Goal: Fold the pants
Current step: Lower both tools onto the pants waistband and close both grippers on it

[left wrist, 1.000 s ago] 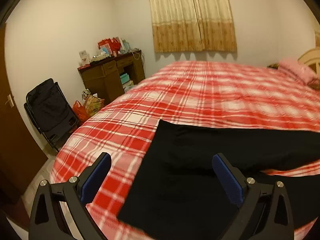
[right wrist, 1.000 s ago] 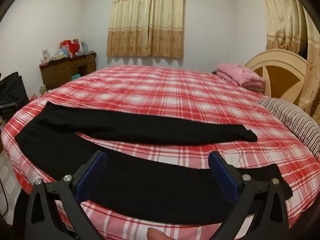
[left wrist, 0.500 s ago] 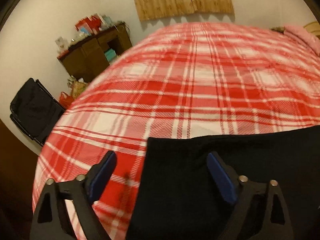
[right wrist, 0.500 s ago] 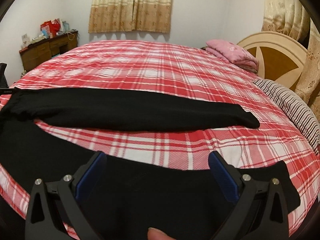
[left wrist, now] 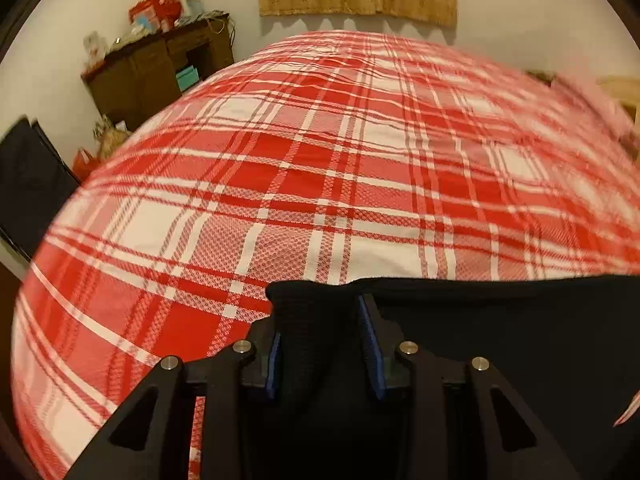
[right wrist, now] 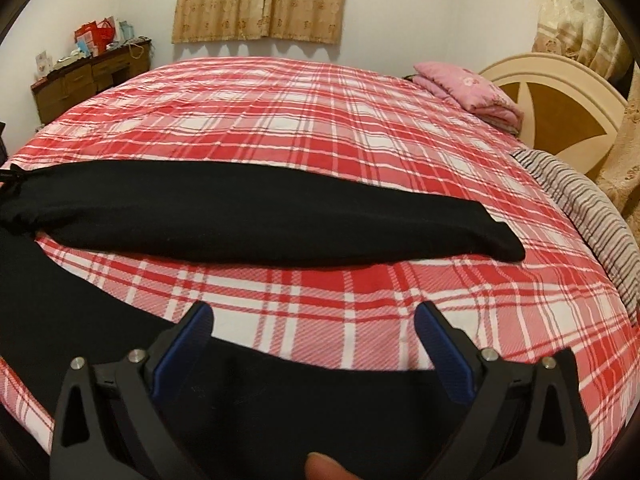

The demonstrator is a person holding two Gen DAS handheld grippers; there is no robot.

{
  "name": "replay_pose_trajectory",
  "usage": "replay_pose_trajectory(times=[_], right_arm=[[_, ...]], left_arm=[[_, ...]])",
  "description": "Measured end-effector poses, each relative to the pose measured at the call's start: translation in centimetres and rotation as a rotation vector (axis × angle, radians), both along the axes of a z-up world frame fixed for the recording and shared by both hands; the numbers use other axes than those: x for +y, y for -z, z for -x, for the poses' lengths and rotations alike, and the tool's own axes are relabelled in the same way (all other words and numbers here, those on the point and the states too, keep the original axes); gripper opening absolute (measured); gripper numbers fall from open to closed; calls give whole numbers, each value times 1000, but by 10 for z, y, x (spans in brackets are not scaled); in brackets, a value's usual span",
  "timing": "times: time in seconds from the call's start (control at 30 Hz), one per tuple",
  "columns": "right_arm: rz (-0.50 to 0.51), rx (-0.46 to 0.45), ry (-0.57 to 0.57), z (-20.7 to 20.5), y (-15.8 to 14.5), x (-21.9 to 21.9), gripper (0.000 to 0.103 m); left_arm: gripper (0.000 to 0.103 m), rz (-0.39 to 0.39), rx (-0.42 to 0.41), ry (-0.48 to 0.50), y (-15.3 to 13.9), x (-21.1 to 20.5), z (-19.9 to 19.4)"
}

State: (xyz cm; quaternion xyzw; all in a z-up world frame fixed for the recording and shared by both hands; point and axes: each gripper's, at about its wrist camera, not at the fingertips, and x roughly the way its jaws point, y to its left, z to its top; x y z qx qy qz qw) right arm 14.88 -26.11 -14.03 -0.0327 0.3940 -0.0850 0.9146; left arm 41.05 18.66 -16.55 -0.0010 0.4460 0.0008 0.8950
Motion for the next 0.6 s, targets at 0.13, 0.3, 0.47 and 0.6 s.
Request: replay_pose_trajectory(times=[0.13, 0.3, 0.47, 0.6], right_arm=[[39, 5, 7, -3, -19, -31, 83], [8, 30, 121, -28, -36, -112, 69], [-128, 84, 252, -70, -31, -196, 69], [-168, 144, 281, -102, -9, -231, 67]], left_arm=[[34, -4, -5, 4, 2, -2, -1], [34, -3, -1, 3, 5, -2, -3], [34, -15, -13, 1, 6, -3, -1], [35, -33, -20, 1, 7, -6, -2]])
